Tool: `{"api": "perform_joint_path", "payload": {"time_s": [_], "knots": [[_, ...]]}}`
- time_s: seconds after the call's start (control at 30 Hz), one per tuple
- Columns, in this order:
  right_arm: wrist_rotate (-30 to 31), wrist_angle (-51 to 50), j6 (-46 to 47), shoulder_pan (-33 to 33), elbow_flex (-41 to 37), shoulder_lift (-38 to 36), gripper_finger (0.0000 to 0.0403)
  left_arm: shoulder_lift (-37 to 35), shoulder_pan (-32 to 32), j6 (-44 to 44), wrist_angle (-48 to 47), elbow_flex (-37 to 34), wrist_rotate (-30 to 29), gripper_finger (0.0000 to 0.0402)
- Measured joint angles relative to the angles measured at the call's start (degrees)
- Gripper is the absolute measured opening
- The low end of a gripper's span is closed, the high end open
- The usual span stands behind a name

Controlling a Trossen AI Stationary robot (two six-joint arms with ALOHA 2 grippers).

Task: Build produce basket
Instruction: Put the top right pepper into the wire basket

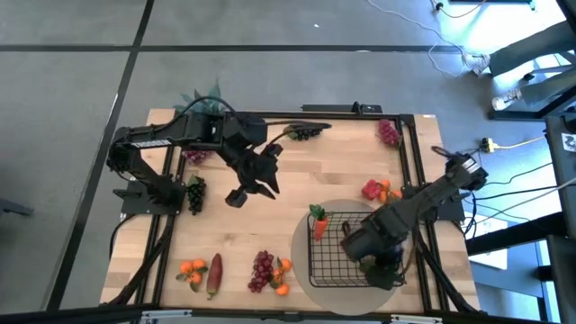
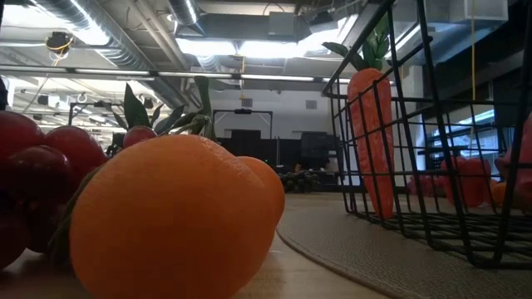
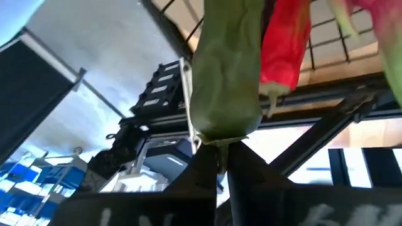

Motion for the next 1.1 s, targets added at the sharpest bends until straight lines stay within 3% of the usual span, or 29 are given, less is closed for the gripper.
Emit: {"api": "perform_joint_path", "payload": {"time_s": [0.4,1.1], "knots": [[1.4,-0.1,-7.1,0.0,0.0,8.8,0.0000,0.0,-1.0,0.0,0.0,0.0,0.0,0.0069],[-2.8,4.7,-4.0,1.6,-5.4,8.9,0.0000,0.0,-1.4,0.0,-0.9,0.0,0.0,0.0069]]}}
